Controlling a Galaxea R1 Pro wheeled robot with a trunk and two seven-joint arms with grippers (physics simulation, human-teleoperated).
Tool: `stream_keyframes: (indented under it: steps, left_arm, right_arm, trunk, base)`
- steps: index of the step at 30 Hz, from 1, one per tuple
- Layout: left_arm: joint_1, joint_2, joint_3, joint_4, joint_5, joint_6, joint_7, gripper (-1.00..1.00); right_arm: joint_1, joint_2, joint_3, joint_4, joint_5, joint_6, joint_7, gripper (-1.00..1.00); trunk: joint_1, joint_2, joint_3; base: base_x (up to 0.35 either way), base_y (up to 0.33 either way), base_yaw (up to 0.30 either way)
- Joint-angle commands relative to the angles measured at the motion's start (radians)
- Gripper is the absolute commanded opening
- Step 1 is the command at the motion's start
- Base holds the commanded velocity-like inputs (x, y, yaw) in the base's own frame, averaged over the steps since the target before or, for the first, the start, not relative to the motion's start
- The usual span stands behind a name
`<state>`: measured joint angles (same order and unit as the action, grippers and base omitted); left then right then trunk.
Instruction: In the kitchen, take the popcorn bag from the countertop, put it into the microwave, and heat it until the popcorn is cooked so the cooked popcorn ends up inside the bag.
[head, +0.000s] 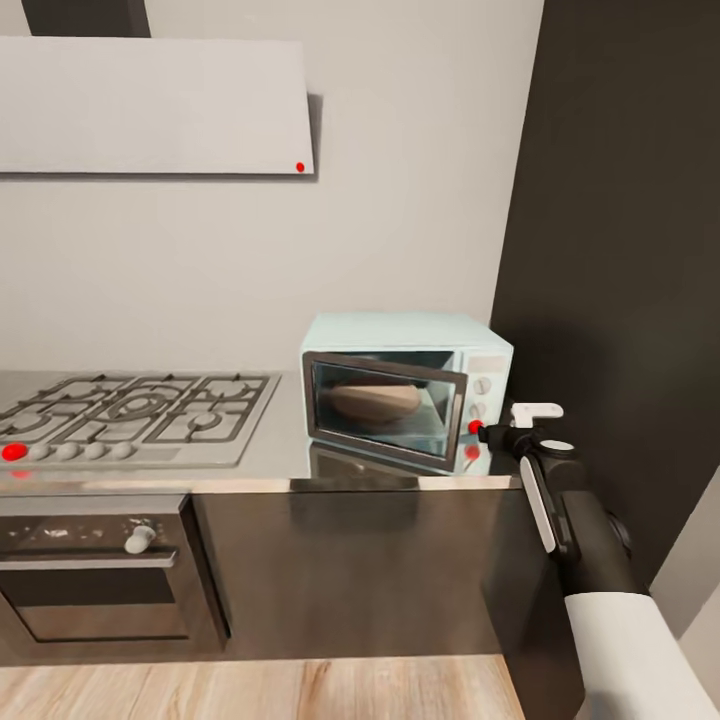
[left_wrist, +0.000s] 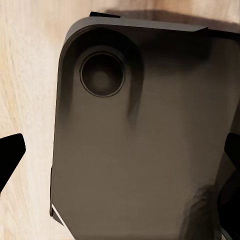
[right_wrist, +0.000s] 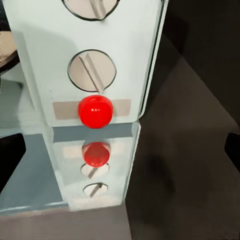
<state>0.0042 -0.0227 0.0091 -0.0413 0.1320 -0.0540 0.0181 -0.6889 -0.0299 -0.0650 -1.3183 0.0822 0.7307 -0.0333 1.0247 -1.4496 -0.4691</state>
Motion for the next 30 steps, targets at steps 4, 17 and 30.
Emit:
stream_keyframes:
  steps: [4, 17, 30]
  left_arm:
    - [0.000, 0.000, 0.000, -0.002, 0.008, -0.001, 0.002, 1.00]
    - [0.000, 0.000, 0.000, -0.002, 0.008, -0.001, 0.002, 1.00]
    - [0.000, 0.000, -0.001, -0.002, 0.008, -0.001, 0.002, 1.00]
  right_arm:
    - [-0.001, 0.001, 0.002, 0.000, 0.008, 0.006, 0.015, 1.00]
    - [-0.001, -0.005, 0.003, 0.002, 0.008, 0.007, 0.107, 1.00]
    - [0.000, -0.044, -0.001, 0.014, 0.019, 0.007, 0.389, 1.00]
  trunk:
    - [0.000, 0.000, -0.001]
    - [0.000, 0.000, -0.001]
    - [0.000, 0.000, -0.001]
  base:
    - [0.158, 0.000, 0.000]
    - [0.124, 0.000, 0.000]
    - [0.022, 0.000, 0.000]
